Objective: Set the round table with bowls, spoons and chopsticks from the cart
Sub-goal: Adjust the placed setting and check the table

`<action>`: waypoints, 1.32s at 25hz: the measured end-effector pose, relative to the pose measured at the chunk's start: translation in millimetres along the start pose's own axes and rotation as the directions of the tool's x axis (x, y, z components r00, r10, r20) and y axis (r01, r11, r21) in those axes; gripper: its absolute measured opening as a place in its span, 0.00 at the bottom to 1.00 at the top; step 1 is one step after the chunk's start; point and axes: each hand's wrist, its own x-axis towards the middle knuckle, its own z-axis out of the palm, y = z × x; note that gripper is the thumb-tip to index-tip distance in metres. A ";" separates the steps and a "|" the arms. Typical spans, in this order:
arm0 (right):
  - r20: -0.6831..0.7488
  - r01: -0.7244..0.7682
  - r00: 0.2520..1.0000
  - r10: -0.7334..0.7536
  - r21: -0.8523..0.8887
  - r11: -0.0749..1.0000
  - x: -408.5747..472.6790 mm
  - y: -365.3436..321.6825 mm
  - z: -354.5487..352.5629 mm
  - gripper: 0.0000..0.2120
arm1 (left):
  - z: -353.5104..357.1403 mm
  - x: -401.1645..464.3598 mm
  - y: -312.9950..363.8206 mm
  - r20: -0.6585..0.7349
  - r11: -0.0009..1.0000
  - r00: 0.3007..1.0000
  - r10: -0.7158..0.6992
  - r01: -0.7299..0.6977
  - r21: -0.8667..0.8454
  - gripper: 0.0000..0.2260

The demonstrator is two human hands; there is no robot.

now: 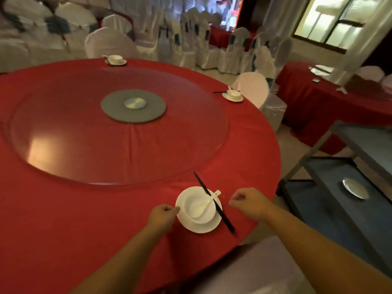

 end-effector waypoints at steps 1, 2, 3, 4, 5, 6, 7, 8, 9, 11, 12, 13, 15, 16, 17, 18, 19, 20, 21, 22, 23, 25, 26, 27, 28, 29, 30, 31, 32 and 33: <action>0.029 0.001 1.000 -0.002 0.025 1.000 13.1 6.6 0.6 0.05 | 5.9 2.6 -2.4 -0.022 0.999 0.999 -0.034 0.034 -0.039 0.10; 0.061 -0.002 0.998 -0.001 0.047 0.999 25.7 13.5 3.3 0.05 | 11.6 5.4 -5.9 -0.034 0.996 0.998 -0.059 0.056 -0.069 0.10; 0.098 -0.003 0.995 -0.003 0.057 0.998 38.8 19.3 7.6 0.05 | 16.6 9.2 -8.8 -0.045 0.993 0.996 -0.072 0.068 -0.096 0.10; 0.136 -0.005 0.991 -0.004 0.066 0.998 50.9 24.9 12.5 0.05 | 20.2 11.9 -11.7 -0.055 0.990 0.995 -0.082 0.075 -0.119 0.10; 0.167 -0.014 0.986 0.002 0.074 0.997 62.4 30.4 16.5 0.04 | 23.4 15.1 -14.2 -0.067 0.988 0.993 -0.092 0.083 -0.133 0.10; 0.194 -0.028 0.981 0.012 0.079 0.996 72.4 36.2 20.3 0.04 | 26.4 17.4 -16.7 -0.076 0.985 0.992 -0.102 0.090 -0.147 0.09; 0.225 -0.044 0.974 0.027 0.074 0.996 81.3 41.7 24.8 0.04 | 29.8 19.4 -20.5 -0.088 0.981 0.990 -0.108 0.092 -0.170 0.07; 0.256 -0.065 0.966 0.044 0.073 0.995 89.5 47.2 29.5 0.03 | 33.3 20.6 -23.9 -0.103 0.978 0.989 -0.107 0.086 -0.189 0.05; 0.278 -0.095 0.958 0.068 0.084 0.992 95.4 51.6 33.3 0.03 | 36.9 20.5 -26.2 -0.115 0.979 0.989 -0.098 0.075 -0.191 0.05; 0.319 -0.155 0.943 0.100 0.152 0.976 104.9 58.0 41.1 0.04 | 44.0 20.0 -30.6 -0.130 0.979 0.988 -0.077 0.050 -0.199 0.11; 0.341 -0.166 0.935 0.096 0.181 0.969 108.9 60.0 46.2 0.04 | 47.7 19.4 -32.7 -0.145 0.974 0.987 -0.070 0.037 -0.222 0.14; 0.361 -0.166 0.929 0.084 0.205 0.965 111.8 61.6 50.9 0.05 | 51.4 19.6 -35.5 -0.163 0.967 0.984 -0.072 0.028 -0.254 0.17; 0.384 -0.172 0.921 0.060 0.265 0.949 114.6 65.8 58.9 0.06 | 59.4 17.8 -40.6 -0.212 0.951 0.973 -0.087 0.017 -0.309 0.19; 0.388 -0.168 0.921 0.043 0.293 0.941 116.2 67.7 62.5 0.06 | 61.7 17.6 -42.6 -0.239 0.945 0.967 -0.088 0.005 -0.326 0.19; 0.391 -0.161 0.920 0.027 0.313 0.936 116.6 69.9 65.1 0.06 | 63.7 17.0 -45.0 -0.252 0.935 0.963 -0.091 -0.004 -0.355 0.19; 0.391 -0.152 0.920 0.009 0.335 0.930 117.6 70.6 66.0 0.05 | 64.9 16.9 -45.5 -0.257 0.919 0.961 -0.098 -0.012 -0.393 0.19; 0.390 -0.151 0.921 -0.001 0.357 0.922 118.4 71.4 66.5 0.05 | 66.0 16.1 -45.9 -0.255 0.905 0.962 -0.101 -0.018 -0.426 0.20; 0.387 -0.150 0.922 -0.007 0.373 0.916 120.1 71.7 66.4 0.04 | 66.7 15.3 -45.7 -0.255 0.895 0.962 -0.100 -0.025 -0.445 0.20; 0.385 -0.151 0.923 -0.009 0.383 0.912 122.3 71.9 66.8 0.04 | 67.0 14.6 -45.1 -0.258 0.891 0.961 -0.095 -0.033 -0.452 0.20; 0.382 -0.152 0.924 -0.010 0.391 0.908 123.8 72.0 67.8 0.03 | 66.9 13.8 -44.8 -0.263 0.891 0.961 -0.090 -0.040 -0.453 0.20; 0.380 -0.150 0.925 -0.015 0.402 0.903 124.2 72.0 69.6 0.03 | 67.0 12.8 -45.7 -0.276 0.891 0.957 -0.089 -0.048 -0.452 0.20; 0.365 -0.148 0.931 -0.021 0.428 0.891 124.0 71.9 72.9 0.03 | 67.4 12.0 -46.8 -0.306 0.896 0.948 -0.090 -0.058 -0.441 0.20; 0.362 -0.150 0.932 -0.021 0.439 0.886 123.5 72.5 74.3 0.04 | 68.2 11.5 -48.0 -0.318 0.901 0.944 -0.091 -0.058 -0.431 0.21; 0.365 -0.155 0.931 -0.020 0.446 0.882 122.3 73.2 75.8 0.05 | 69.4 10.9 -49.6 -0.325 0.904 0.941 -0.093 -0.057 -0.423 0.21; 0.375 -0.158 0.927 -0.025 0.449 0.880 120.5 73.8 76.9 0.06 | 70.8 9.5 -51.4 -0.329 0.905 0.940 -0.095 -0.056 -0.422 0.21; 0.386 -0.158 0.922 -0.034 0.453 0.877 119.3 73.5 77.4 0.07 | 70.5 8.3 -52.2 -0.330 0.904 0.939 -0.094 -0.059 -0.424 0.22; 0.398 -0.160 0.917 -0.042 0.460 0.874 117.8 74.2 78.1 0.07 | 70.7 6.8 -54.3 -0.330 0.901 0.939 -0.100 -0.055 -0.431 0.22; 0.403 -0.159 0.914 -0.048 0.466 0.871 117.6 74.6 78.8 0.07 | 70.5 5.5 -55.8 -0.330 0.897 0.938 -0.110 -0.049 -0.439 0.21; 0.405 -0.156 0.913 -0.055 0.469 0.869 117.8 75.6 79.3 0.08 | 71.0 4.4 -57.7 -0.330 0.895 0.937 -0.116 -0.046 -0.444 0.21; 0.408 -0.152 0.911 -0.061 0.469 0.870 118.0 76.8 80.1 0.08 | 71.6 3.5 -59.2 -0.330 0.895 0.937 -0.116 -0.046 -0.445 0.21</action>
